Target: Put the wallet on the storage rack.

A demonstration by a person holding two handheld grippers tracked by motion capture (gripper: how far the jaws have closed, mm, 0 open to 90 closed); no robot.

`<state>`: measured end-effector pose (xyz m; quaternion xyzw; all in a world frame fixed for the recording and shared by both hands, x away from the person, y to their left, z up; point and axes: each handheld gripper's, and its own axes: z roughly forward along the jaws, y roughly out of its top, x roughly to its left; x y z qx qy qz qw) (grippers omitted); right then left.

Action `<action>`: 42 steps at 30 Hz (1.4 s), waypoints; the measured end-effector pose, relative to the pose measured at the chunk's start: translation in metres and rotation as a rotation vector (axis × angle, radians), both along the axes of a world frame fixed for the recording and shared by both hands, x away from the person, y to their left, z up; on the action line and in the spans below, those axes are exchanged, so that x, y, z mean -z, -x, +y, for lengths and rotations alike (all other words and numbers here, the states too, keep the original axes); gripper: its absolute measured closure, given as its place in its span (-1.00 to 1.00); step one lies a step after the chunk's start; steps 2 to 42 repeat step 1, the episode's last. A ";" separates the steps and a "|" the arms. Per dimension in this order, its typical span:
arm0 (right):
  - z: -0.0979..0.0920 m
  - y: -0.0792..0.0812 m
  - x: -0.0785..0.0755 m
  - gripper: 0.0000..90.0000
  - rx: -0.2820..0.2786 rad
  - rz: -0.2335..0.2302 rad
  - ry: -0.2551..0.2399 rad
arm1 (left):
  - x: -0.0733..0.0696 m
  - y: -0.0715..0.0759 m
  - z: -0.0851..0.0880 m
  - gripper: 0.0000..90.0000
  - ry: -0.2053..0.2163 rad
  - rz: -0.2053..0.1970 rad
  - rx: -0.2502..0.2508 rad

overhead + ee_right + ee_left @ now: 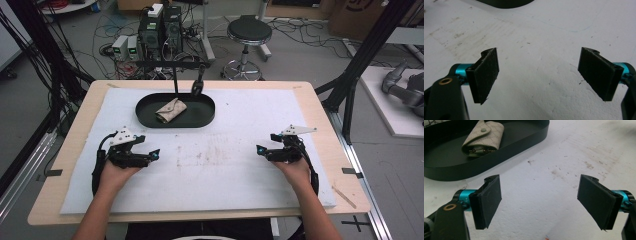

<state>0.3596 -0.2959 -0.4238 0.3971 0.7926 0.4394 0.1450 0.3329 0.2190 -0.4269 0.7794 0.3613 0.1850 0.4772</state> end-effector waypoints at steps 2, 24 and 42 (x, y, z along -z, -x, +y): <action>0.000 0.000 0.000 -0.61 0.003 -0.001 0.004 | 0.000 0.000 0.000 -0.57 0.000 0.000 0.000; 0.000 0.000 0.000 -0.61 0.003 -0.001 0.004 | 0.000 0.000 0.000 -0.57 0.000 0.000 0.000; 0.000 0.000 0.000 -0.61 0.003 -0.001 0.004 | 0.000 0.000 0.000 -0.57 0.000 0.000 0.000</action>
